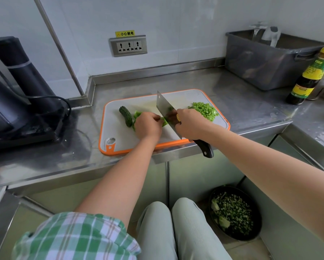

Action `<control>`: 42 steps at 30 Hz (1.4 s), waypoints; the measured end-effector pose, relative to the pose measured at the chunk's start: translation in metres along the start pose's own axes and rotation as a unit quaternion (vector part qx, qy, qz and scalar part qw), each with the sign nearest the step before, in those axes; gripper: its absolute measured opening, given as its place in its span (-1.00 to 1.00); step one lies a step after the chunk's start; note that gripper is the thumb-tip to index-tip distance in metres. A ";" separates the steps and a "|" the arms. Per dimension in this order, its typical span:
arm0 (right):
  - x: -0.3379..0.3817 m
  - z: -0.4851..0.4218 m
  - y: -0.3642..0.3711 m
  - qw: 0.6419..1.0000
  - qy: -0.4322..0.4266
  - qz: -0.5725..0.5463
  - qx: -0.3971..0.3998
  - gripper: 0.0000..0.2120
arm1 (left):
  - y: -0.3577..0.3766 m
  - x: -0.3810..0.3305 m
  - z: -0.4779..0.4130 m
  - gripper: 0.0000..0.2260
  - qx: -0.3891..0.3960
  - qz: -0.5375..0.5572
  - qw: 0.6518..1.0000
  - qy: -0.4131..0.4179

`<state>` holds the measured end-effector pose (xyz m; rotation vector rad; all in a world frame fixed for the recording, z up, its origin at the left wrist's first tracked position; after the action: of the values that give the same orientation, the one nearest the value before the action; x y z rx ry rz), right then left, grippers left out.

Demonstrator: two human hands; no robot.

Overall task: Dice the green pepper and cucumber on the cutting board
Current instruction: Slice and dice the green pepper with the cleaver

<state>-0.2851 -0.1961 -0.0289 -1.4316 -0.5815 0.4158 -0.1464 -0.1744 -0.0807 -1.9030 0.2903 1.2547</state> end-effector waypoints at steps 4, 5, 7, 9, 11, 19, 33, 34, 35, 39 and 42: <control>0.005 -0.003 0.001 1.000 -0.003 0.014 0.010 -0.92 | 0.000 0.001 -0.001 -0.87 0.007 0.011 1.000 -0.005; 0.006 -0.005 0.001 1.000 -0.001 0.011 0.016 -0.94 | 0.001 0.001 -0.001 -0.87 0.009 0.012 1.000 -0.007; 0.008 -0.010 0.000 0.999 0.004 0.006 0.033 -0.91 | 0.001 0.001 -0.001 -0.87 0.010 0.016 1.000 -0.011; 0.008 -0.013 0.000 0.999 0.011 0.008 0.052 -0.83 | 0.001 0.001 -0.001 -0.85 0.007 0.029 0.999 -0.013; 0.008 -0.016 0.002 0.998 0.018 -0.007 0.054 -0.89 | 0.001 0.002 0.000 -0.82 0.004 0.037 0.999 -0.011; 0.000 -0.019 0.010 0.993 0.048 -0.098 -0.033 -0.95 | -0.002 0.008 -0.001 -0.79 -0.004 0.073 0.997 -0.018; 0.004 -0.005 0.002 0.997 0.025 -0.063 0.030 -0.62 | -0.003 0.006 -0.001 -0.85 -0.004 0.075 0.997 -0.028; 0.004 -0.006 0.003 0.998 0.021 -0.054 0.033 -0.59 | -0.002 0.007 -0.001 -0.86 -0.003 0.077 0.997 -0.028; 0.004 -0.006 0.003 0.998 0.019 -0.043 0.036 -0.58 | -0.002 0.007 -0.001 -0.86 0.000 0.077 0.997 -0.027; 0.010 -0.007 -0.002 0.998 0.022 -0.008 0.060 -0.72 | -0.002 0.007 -0.002 -0.85 0.005 0.070 0.997 -0.028; 0.016 -0.009 -0.006 0.996 0.025 0.004 0.082 -0.87 | -0.001 0.008 -0.003 -0.85 0.009 0.070 0.997 -0.031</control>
<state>-0.2676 -0.1947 -0.0218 -1.2843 -0.4901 0.4230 -0.1401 -0.1739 -0.0864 -1.8509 0.4066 1.3960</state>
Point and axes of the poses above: each hand's wrist, its own z-axis away from the middle knuckle, its own y-axis out of the palm, x = y × z, the point moved 5 cm from there along -z, towards the middle knuckle, and after that the axes turned 12 degrees about z, right-handed, at the moved point
